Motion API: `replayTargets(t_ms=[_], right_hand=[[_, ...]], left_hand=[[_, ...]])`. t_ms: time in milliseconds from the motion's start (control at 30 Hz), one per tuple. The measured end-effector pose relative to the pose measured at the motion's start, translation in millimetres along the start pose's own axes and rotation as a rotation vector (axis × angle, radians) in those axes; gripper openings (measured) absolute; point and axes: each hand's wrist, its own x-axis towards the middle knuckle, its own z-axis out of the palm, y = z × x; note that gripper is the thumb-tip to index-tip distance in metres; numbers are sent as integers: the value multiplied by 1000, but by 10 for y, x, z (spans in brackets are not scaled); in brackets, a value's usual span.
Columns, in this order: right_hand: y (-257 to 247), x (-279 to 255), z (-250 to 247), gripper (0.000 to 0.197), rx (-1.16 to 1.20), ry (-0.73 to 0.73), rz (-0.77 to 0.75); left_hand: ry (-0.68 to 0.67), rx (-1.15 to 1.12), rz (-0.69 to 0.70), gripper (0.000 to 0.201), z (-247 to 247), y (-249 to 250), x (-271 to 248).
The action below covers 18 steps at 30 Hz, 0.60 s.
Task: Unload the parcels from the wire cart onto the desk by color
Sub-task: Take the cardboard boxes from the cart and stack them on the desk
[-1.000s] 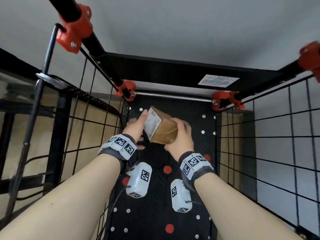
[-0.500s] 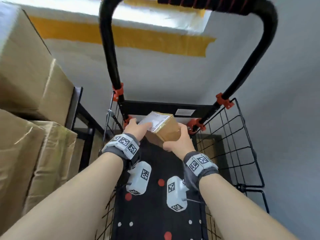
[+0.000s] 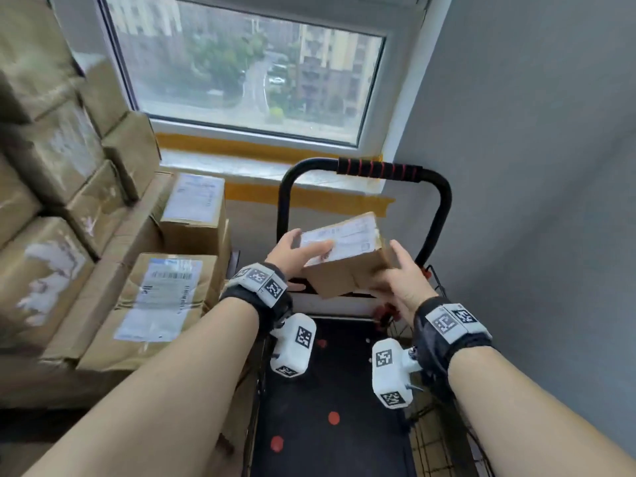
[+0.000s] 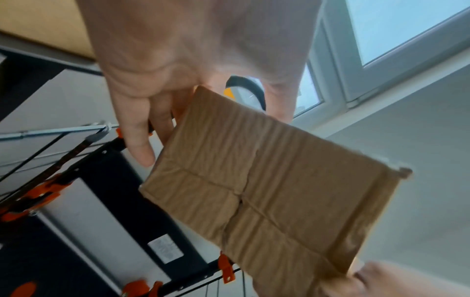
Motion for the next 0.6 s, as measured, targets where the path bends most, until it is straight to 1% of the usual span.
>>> replayTargets(t_ms=[33,67,167,200,267,333,467,500,600], right_hand=[[-80,-26,42,81,18,13,-17],[-142,-20,88,78,32,15,-35],[-337,-34,287,77,62,32,-119],[-404,-46,361,77,62,46,-153],[-558,-139,530,70,95,36,-186],[-663,-215,701,64,106,-10,-190],[-764,-394,1125,62,13,-101,-154],[-784,-456,1244,58,-29,-137,-146],[-828,-640,1596,34,-92,-298,-101]], left_hand=[[-9,24,23,97,-54,74,-101],[-8,43,39,95,-115,141,-190],[68,10,117,54,-282,358,-480],[106,3,139,47,-343,415,-570],[179,20,156,44,-479,502,-742],[245,28,162,38,-624,552,-937],[306,34,140,33,-908,545,-1233],[321,35,136,33,-968,521,-1300],[398,55,123,32,-1168,381,-1456]])
